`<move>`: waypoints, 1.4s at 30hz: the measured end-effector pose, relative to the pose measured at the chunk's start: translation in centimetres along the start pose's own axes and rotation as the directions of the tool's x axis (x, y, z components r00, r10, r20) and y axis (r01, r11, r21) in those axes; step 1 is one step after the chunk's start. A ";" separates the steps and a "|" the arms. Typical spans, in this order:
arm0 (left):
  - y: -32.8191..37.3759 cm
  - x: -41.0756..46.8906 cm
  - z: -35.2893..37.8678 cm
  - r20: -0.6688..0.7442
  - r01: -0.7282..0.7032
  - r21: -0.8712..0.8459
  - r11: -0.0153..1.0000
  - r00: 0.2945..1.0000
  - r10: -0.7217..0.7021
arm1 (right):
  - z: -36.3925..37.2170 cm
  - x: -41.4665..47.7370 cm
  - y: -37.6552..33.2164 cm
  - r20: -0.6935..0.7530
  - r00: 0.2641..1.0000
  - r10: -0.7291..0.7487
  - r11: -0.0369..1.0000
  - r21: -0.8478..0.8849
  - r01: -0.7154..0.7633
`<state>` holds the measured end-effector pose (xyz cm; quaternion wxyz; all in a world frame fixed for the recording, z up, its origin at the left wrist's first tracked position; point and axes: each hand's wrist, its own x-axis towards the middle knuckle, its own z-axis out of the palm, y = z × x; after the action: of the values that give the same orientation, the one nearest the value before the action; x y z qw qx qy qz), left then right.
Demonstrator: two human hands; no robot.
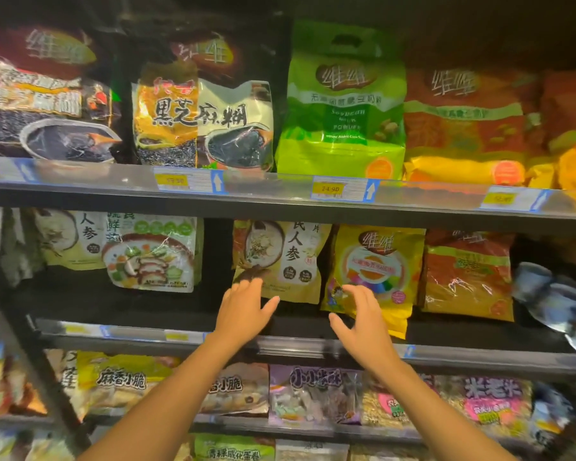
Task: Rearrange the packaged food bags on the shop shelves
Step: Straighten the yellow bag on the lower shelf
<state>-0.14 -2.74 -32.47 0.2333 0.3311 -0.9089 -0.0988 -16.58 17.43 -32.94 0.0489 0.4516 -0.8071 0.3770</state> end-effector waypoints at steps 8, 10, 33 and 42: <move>-3.3 4.0 2.6 0.103 0.209 -0.185 0.960 0.976 -0.192 | 2.8 5.7 -0.8 0.066 0.986 0.154 0.988 0.005 -0.155; -4.6 5.5 3.2 0.063 0.202 -0.290 0.935 0.979 -0.192 | 3.6 7.3 -0.9 0.084 0.983 0.162 0.979 0.110 -0.171; -9.8 12.4 5.1 0.321 0.253 -0.643 0.723 0.946 -0.045 | 9.1 19.8 -2.8 0.018 0.829 0.558 0.760 0.390 -0.520; -10.0 12.2 4.0 0.356 0.284 -0.666 0.690 0.934 -0.040 | 9.4 18.9 -4.3 0.028 0.817 0.576 0.736 0.419 -0.532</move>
<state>-4.71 -18.17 -34.96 0.1850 0.2759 -0.7925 -0.5115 -21.92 -3.04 -29.26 -0.1190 0.1703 -0.8042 0.5569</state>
